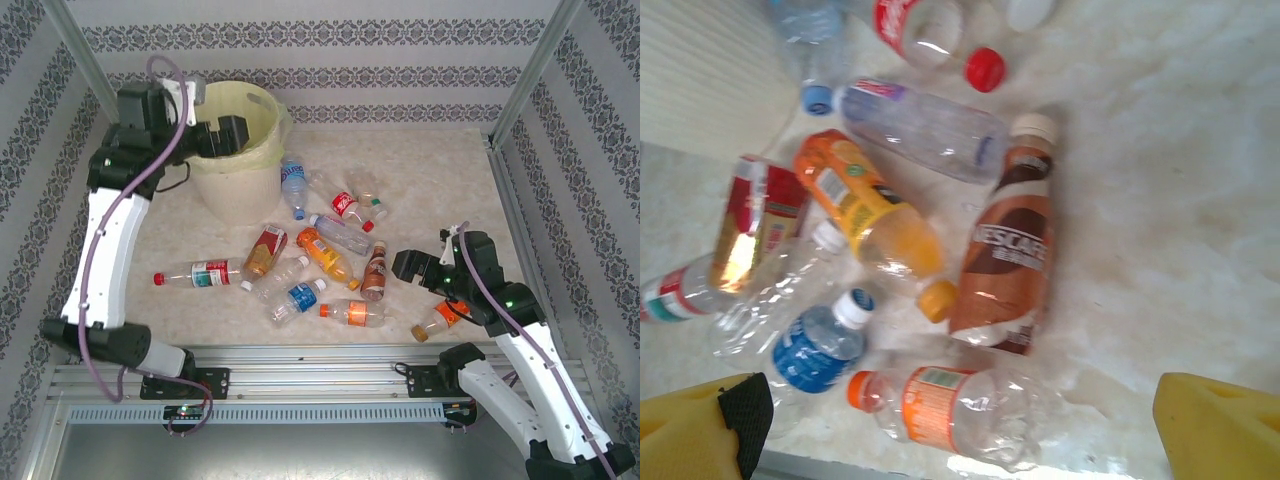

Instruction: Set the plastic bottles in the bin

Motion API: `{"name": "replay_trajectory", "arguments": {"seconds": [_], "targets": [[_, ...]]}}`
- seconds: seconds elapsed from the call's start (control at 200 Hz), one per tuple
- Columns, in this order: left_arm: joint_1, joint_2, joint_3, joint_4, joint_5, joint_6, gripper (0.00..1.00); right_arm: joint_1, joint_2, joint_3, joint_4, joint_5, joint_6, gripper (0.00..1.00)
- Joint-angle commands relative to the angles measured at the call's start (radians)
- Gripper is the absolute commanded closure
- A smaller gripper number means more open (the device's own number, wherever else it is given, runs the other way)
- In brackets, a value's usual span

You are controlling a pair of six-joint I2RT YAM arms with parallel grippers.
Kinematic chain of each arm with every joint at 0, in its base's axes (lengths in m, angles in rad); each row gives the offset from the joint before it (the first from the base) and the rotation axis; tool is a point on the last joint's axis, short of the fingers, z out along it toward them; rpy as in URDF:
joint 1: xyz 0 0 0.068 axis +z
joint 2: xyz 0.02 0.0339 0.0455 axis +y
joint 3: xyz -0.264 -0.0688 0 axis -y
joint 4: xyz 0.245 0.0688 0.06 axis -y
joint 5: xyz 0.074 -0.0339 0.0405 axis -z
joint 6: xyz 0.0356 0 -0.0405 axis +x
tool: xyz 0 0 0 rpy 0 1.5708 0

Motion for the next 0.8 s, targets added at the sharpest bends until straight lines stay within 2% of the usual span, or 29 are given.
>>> {"name": "replay_trajectory", "arguments": {"seconds": [0.0,0.14,0.385,0.49,0.664,0.794], "targets": [[-0.078,-0.108,-0.227,0.249,0.146,-0.051,0.00,0.013,0.007,-0.002,-0.100,0.123,0.057,0.03],[-0.223,-0.181,-0.406,0.388,0.162,-0.058,0.00,0.009,0.027,0.010,-0.139,0.213,0.090,0.03],[-0.410,-0.176,-0.598,0.602,0.277,-0.095,0.00,-0.049,0.084,0.037,-0.248,0.375,0.155,0.03],[-0.460,-0.159,-0.681,0.705,0.355,-0.125,0.00,-0.106,0.075,0.023,-0.257,0.384,0.167,0.02],[-0.538,-0.130,-0.771,0.780,0.367,-0.117,0.00,-0.220,0.090,-0.013,-0.242,0.341,0.156,0.02],[-0.588,-0.096,-0.759,0.730,0.356,-0.093,0.00,-0.277,0.119,-0.060,-0.190,0.285,0.153,0.02]]}}
